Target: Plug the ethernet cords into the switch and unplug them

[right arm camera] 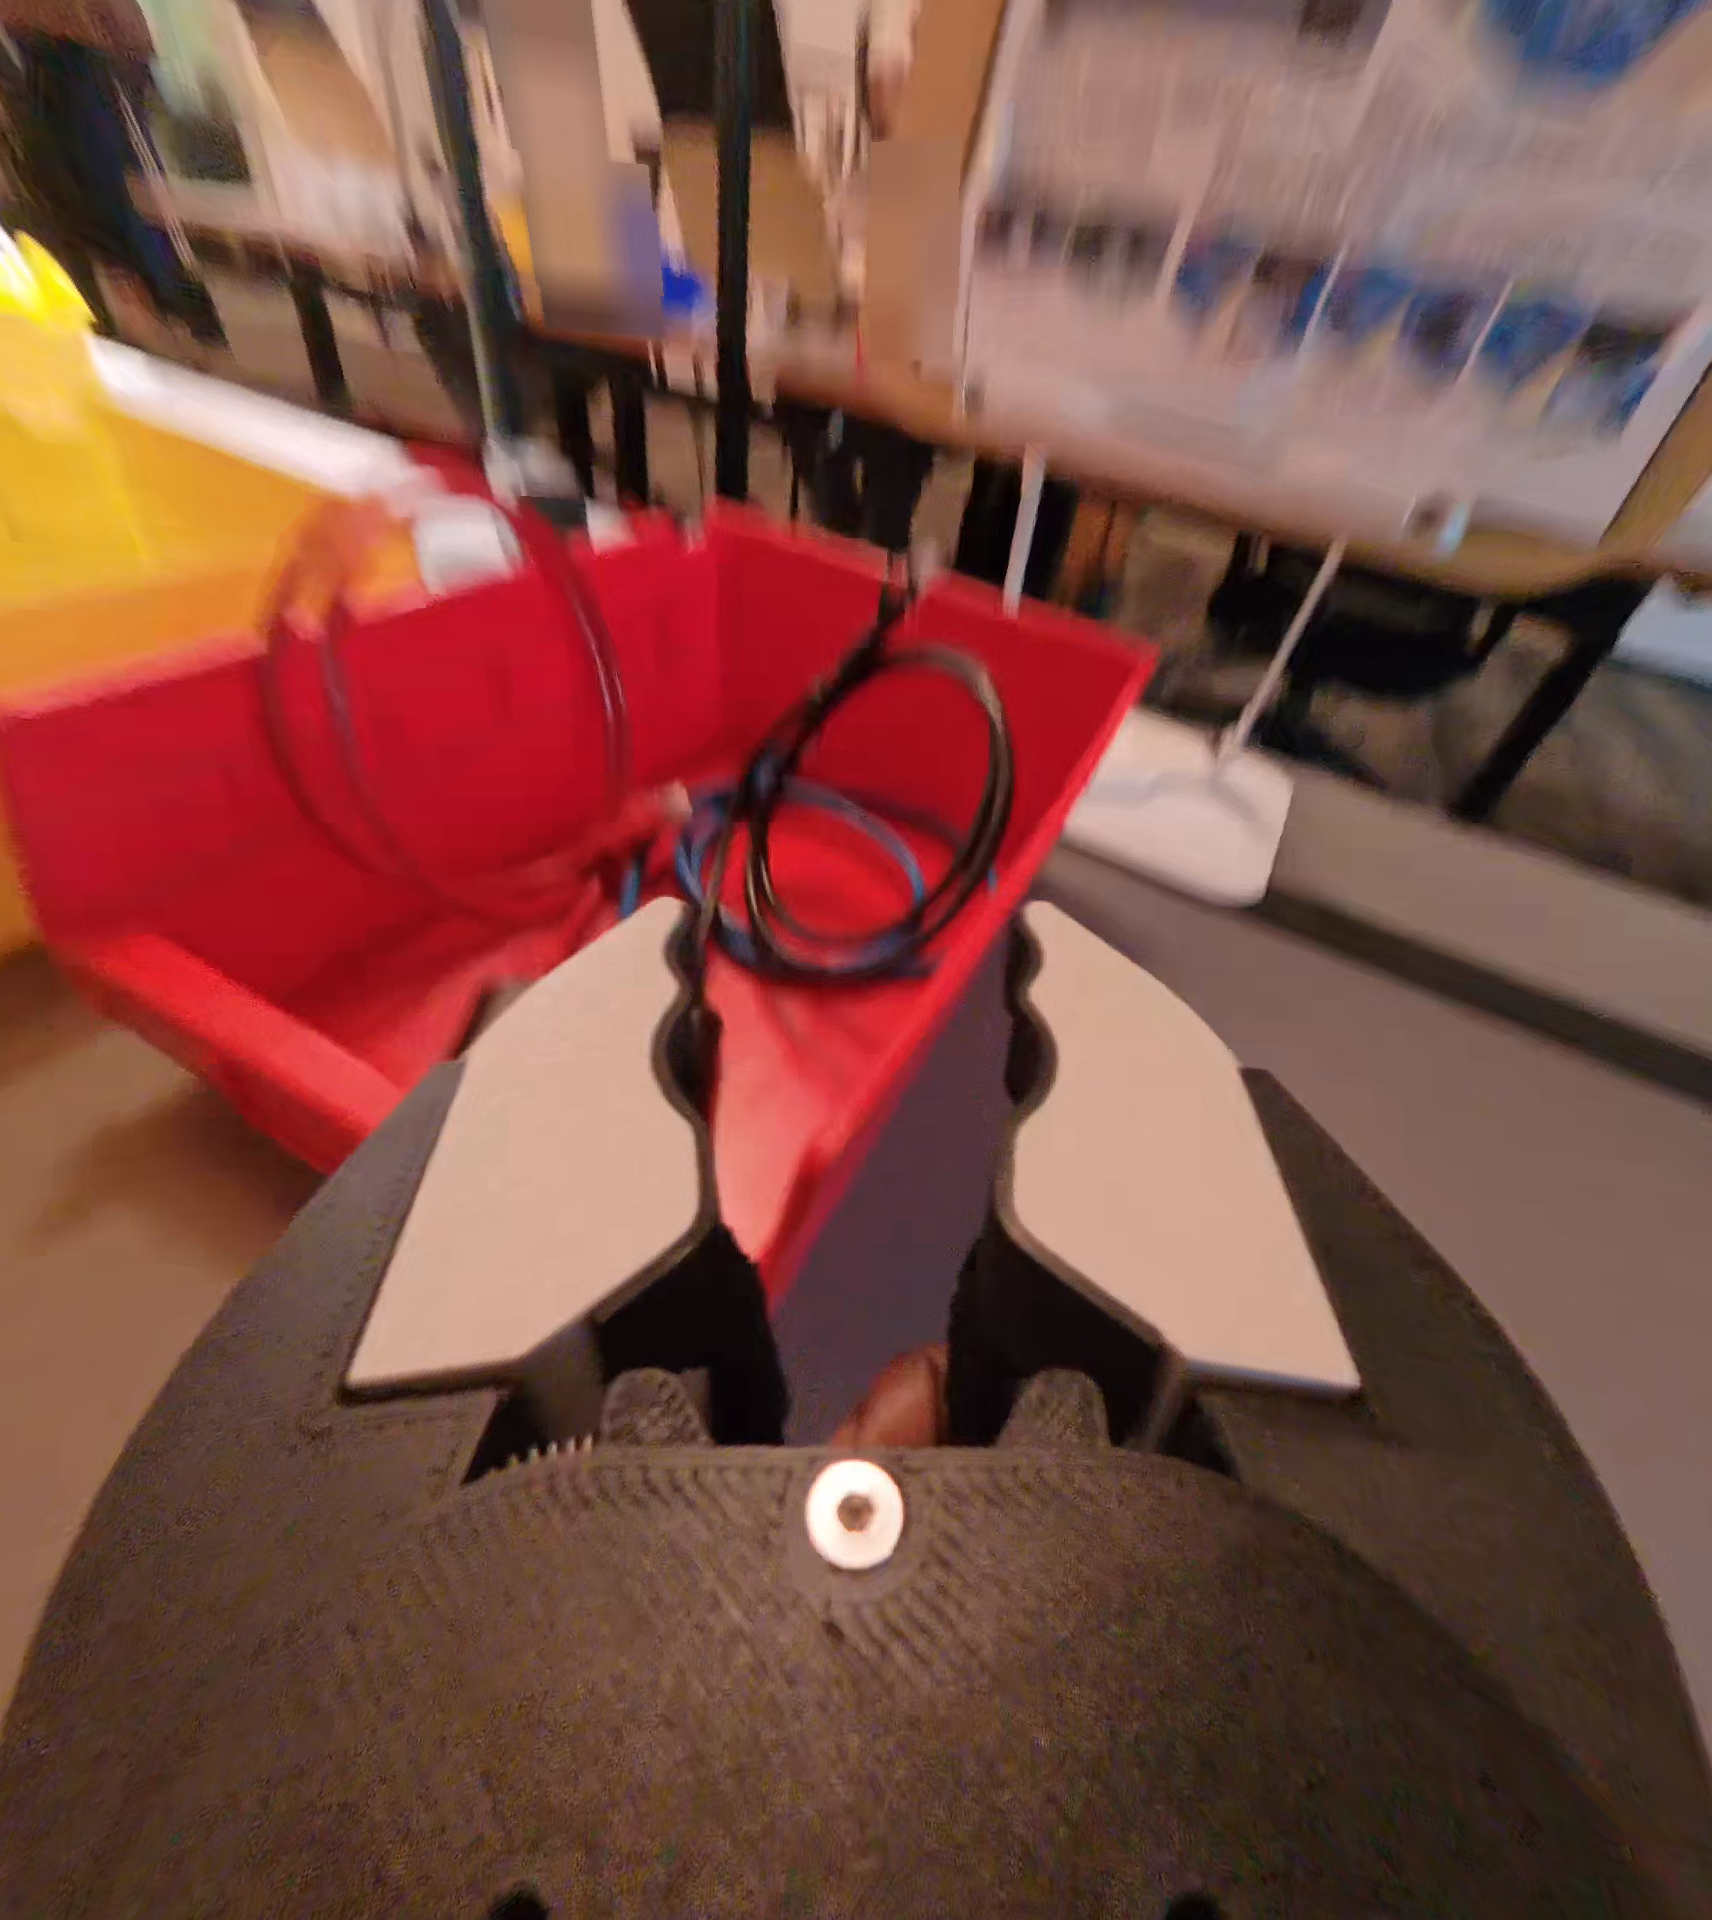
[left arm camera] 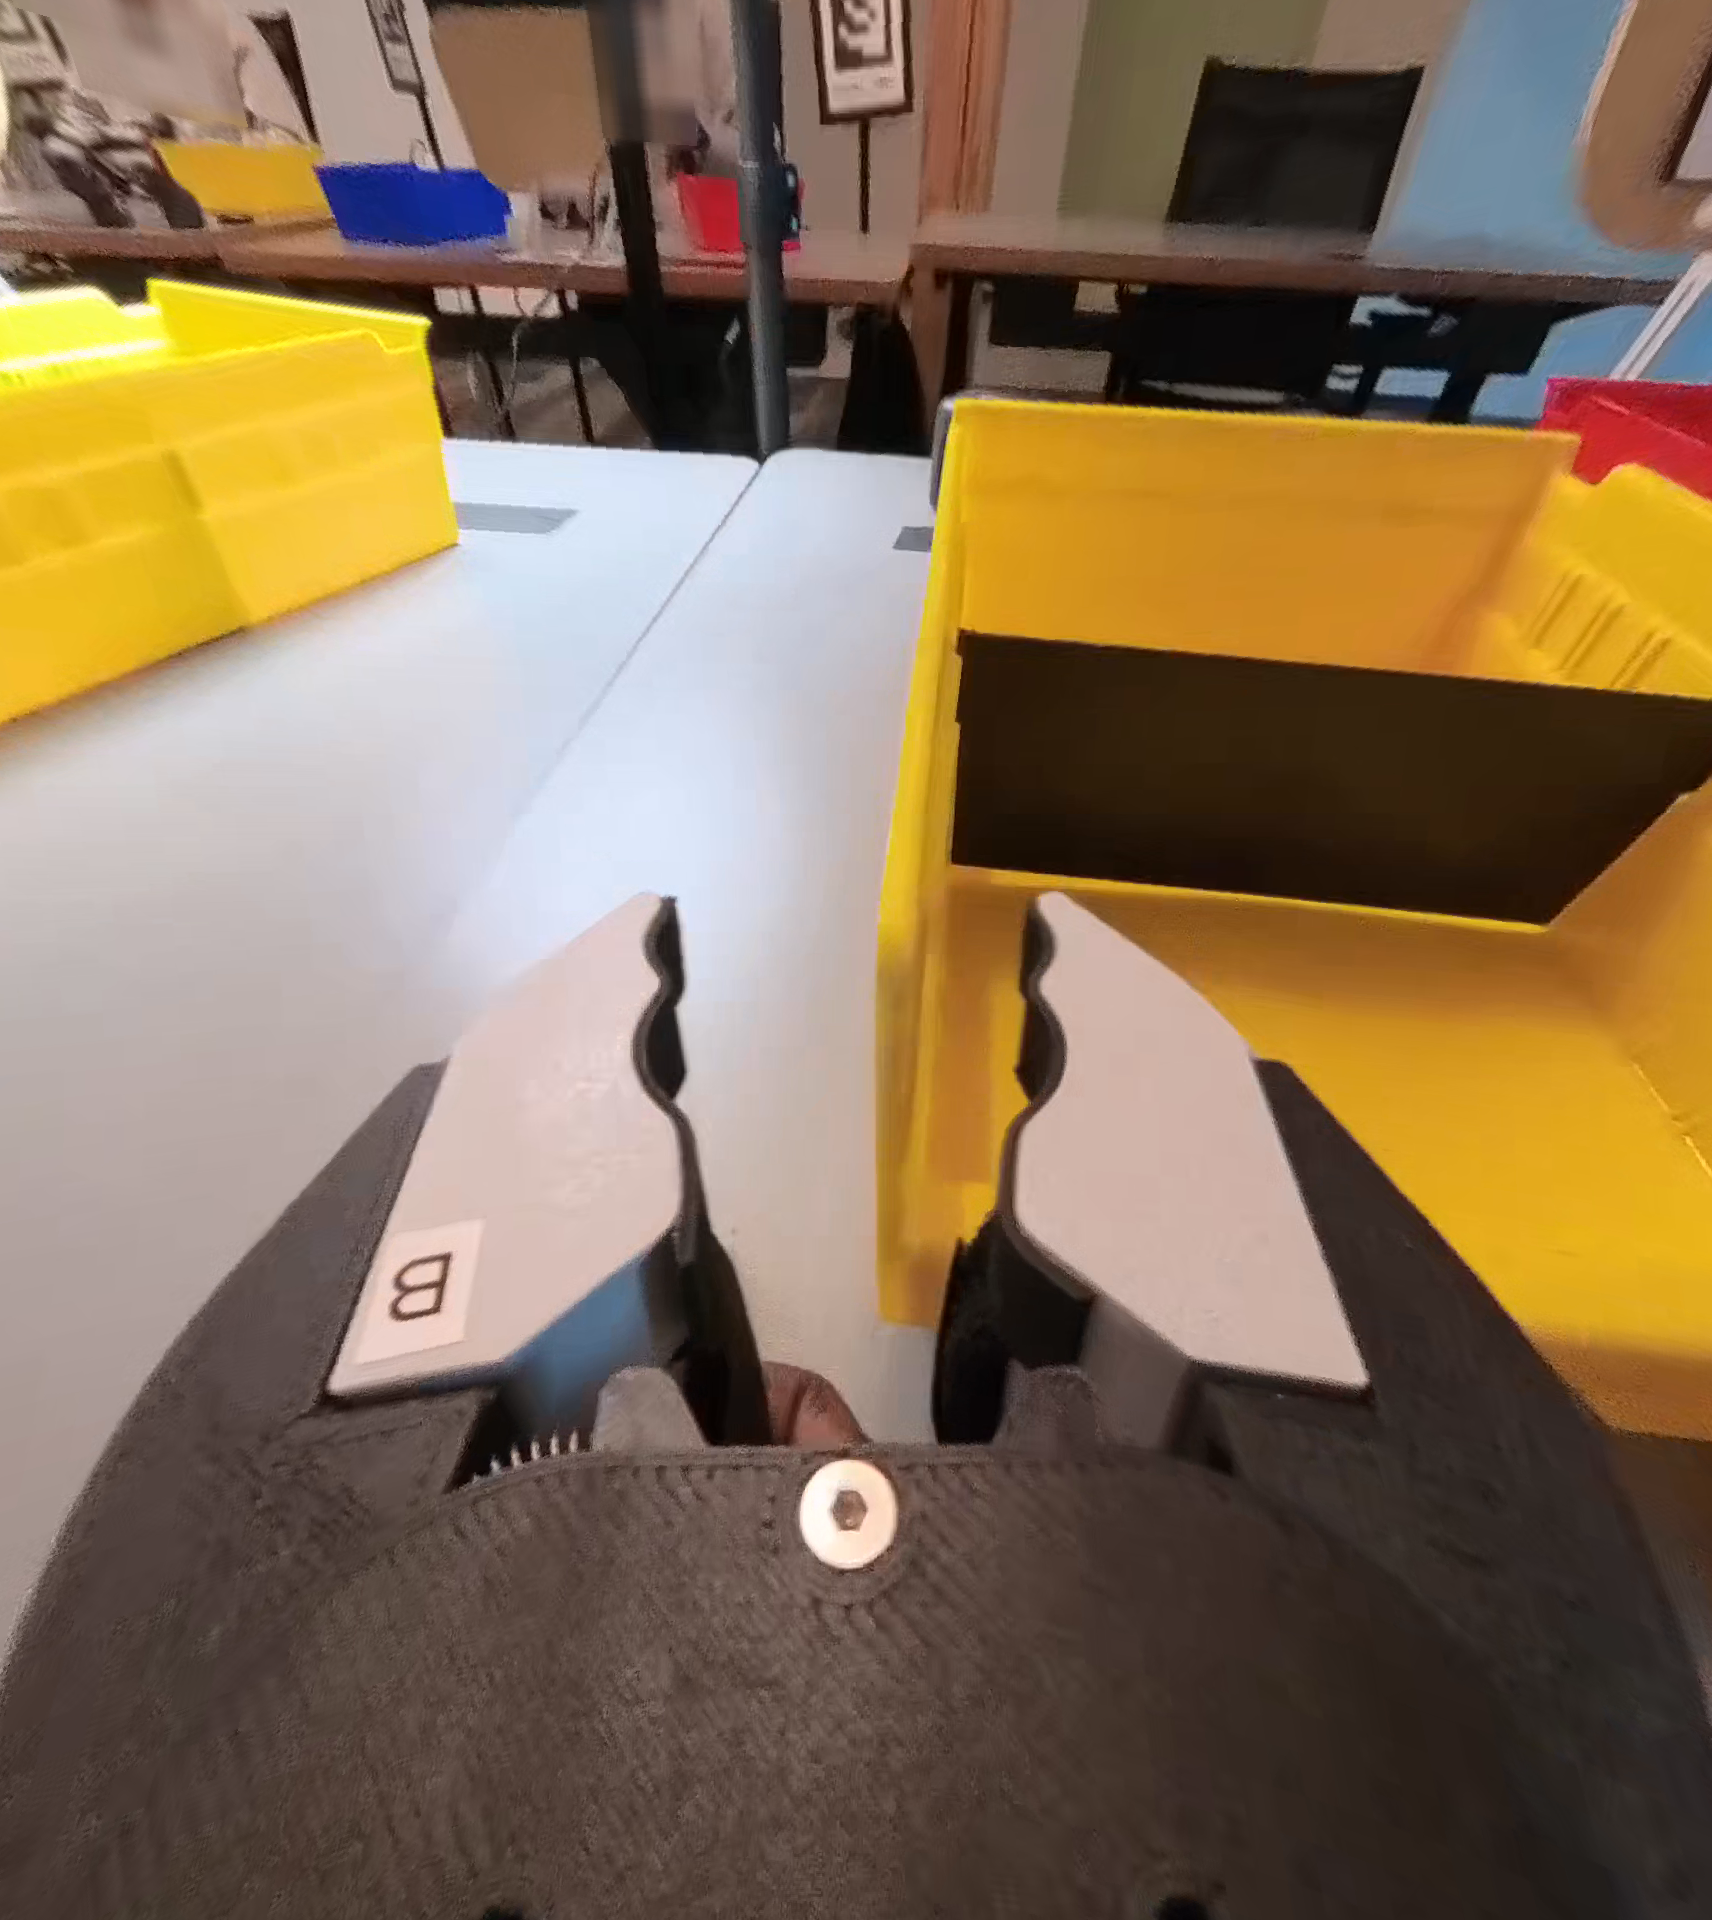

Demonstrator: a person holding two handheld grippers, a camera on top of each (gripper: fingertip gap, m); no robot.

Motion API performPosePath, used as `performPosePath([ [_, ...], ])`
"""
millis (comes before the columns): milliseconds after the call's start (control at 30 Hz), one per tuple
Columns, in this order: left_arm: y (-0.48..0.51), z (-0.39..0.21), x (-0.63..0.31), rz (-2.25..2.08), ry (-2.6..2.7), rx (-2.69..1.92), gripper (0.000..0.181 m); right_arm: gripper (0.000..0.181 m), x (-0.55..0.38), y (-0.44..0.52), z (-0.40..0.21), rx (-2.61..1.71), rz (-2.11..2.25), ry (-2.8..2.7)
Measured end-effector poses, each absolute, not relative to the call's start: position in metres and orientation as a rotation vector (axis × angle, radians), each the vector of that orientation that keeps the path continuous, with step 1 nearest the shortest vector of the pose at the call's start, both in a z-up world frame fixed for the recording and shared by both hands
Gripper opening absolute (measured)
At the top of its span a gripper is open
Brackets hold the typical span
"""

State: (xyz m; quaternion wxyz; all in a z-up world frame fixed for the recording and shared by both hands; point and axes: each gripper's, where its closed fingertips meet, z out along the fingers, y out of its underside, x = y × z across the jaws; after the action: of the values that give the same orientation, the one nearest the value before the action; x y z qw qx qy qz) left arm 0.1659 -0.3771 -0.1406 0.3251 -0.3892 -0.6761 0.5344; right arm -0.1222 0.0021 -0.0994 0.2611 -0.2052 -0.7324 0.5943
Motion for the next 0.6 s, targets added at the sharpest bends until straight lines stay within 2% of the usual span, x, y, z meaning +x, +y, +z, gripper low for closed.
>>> performPosePath([
  [67,-0.373,-0.138,0.163,1.388,-1.738,-1.02,0.042,0.071,-0.099,0.0,-0.058,-0.461,1.831,-1.814],
  [100,-0.37,-0.136,0.162,1.383,-1.715,-1.024,0.024,0.076,-0.08,-0.004,-0.042,-0.413,1.963,-1.745],
  [167,-0.365,-0.138,0.162,1.326,-1.709,-1.035,0.006,0.084,-0.04,-0.017,-0.027,-0.354,2.196,-1.688],
  [233,-0.362,-0.138,0.164,1.26,-1.746,-1.019,0.004,0.089,0.005,-0.043,-0.034,-0.262,2.356,-1.754],
  [367,-0.356,-0.141,0.178,1.199,-1.897,-1.085,0.003,0.103,0.076,-0.103,-0.061,0.012,2.362,-1.937],
  [433,-0.351,-0.141,0.185,1.185,-1.936,-1.128,0.009,0.104,0.1,-0.127,-0.069,0.06,2.364,-2.017],
  [533,-0.357,-0.128,0.189,1.289,-1.882,-1.051,0.053,0.119,0.127,-0.162,-0.09,0.0,2.337,-2.288],
  [600,-0.36,-0.121,0.186,1.312,-1.818,-0.983,0.07,0.119,0.13,-0.181,-0.105,-0.096,2.265,-2.424],
])
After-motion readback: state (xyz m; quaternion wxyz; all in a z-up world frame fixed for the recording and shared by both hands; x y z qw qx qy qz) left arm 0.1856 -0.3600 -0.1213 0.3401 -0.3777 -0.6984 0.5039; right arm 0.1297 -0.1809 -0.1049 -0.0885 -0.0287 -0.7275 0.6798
